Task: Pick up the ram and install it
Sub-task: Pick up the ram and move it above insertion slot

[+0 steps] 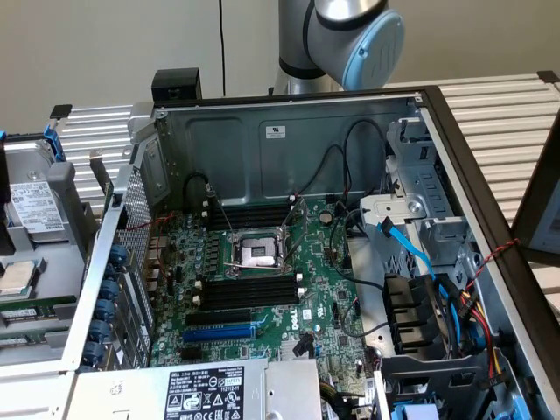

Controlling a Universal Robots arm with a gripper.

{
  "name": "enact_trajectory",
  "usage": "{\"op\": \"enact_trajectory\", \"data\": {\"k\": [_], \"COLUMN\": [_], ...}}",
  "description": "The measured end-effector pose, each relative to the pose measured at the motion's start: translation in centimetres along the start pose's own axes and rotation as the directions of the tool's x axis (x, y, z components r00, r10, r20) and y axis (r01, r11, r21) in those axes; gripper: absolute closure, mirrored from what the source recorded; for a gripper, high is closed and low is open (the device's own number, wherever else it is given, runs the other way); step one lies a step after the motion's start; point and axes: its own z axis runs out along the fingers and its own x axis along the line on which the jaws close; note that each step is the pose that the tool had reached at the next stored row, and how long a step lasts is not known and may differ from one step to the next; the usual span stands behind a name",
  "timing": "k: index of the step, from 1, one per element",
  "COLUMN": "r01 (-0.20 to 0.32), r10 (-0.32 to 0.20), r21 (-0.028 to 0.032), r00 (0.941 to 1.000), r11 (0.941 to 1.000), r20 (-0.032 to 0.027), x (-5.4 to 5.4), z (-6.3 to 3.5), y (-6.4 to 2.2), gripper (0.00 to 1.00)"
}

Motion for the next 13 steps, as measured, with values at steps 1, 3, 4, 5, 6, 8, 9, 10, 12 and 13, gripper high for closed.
{"op": "enact_trajectory", "data": {"k": [1, 3, 4, 5, 6, 8, 9, 10, 12, 13], "r01": [0.013, 0.028, 0.032, 0.035, 0.039, 0.043, 0.045, 0.046, 0.046, 0.046], "r10": [-0.013, -0.028, -0.032, -0.035, -0.039, -0.043, -0.045, -0.046, -0.046, -0.046], "r21": [0.0005, 0.0006, -0.0004, -0.0011, -0.0020, -0.0034, -0.0035, -0.0036, -0.0033, -0.0036], "r00": [0.9999, 0.9996, 0.9995, 0.9994, 0.9993, 0.9991, 0.9990, 0.9990, 0.9989, 0.9989], "r11": [0.9999, 0.9996, 0.9995, 0.9994, 0.9993, 0.9991, 0.9990, 0.9989, 0.9989, 0.9989], "r20": [-0.0002, -0.0003, -0.0002, -0.0001, 0.0002, 0.0006, 0.0010, 0.0009, 0.0011, 0.0010], "x": [0.0, 0.1, 0.2, 0.4, 0.5, 0.9, 1.1, 1.3, 1.6, 1.7], "z": [0.18, 0.56, 0.73, 0.91, 1.10, 1.48, 1.69, 1.88, 2.27, 2.44], "y": [0.00, 0.00, 0.00, -0.01, -0.02, -0.03, -0.04, -0.05, -0.17, -0.28], "gripper": [0.64, 0.64, 0.64, 0.64, 0.64, 0.64, 0.64, 0.64, 0.64, 0.64]}}
